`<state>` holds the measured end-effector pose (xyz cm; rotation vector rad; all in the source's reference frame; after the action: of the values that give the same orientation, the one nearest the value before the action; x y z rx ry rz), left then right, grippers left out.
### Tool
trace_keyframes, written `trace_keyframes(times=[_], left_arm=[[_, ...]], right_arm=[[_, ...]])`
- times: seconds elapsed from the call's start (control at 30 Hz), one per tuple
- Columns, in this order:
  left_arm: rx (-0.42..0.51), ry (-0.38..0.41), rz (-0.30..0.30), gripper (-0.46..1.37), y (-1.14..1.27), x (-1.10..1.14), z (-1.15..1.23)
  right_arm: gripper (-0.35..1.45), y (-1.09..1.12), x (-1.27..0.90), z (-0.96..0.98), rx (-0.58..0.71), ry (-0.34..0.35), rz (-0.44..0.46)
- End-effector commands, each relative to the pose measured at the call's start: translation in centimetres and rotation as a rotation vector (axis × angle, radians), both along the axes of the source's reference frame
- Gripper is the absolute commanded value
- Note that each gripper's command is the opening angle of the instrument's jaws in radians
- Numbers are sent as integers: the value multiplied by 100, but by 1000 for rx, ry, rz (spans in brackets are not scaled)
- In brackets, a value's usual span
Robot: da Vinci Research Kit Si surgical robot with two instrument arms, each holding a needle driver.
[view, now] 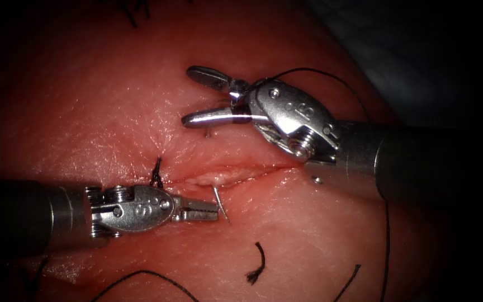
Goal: Wound Closure
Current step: Use the right gripper to throw the needle through the top of the wound
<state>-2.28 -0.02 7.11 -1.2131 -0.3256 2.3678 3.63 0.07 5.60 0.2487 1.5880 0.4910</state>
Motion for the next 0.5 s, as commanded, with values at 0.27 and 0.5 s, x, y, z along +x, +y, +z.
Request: trace_keyframes(times=[0.27,0.5], left_arm=[[3,-2,4,-35,-1,0,-1],[3,-2,3,-35,-1,0,-2]], right_arm=[[75,1,-2,2,-8,1,-2],[-35,1,-4,2,-48,-21,-53]])
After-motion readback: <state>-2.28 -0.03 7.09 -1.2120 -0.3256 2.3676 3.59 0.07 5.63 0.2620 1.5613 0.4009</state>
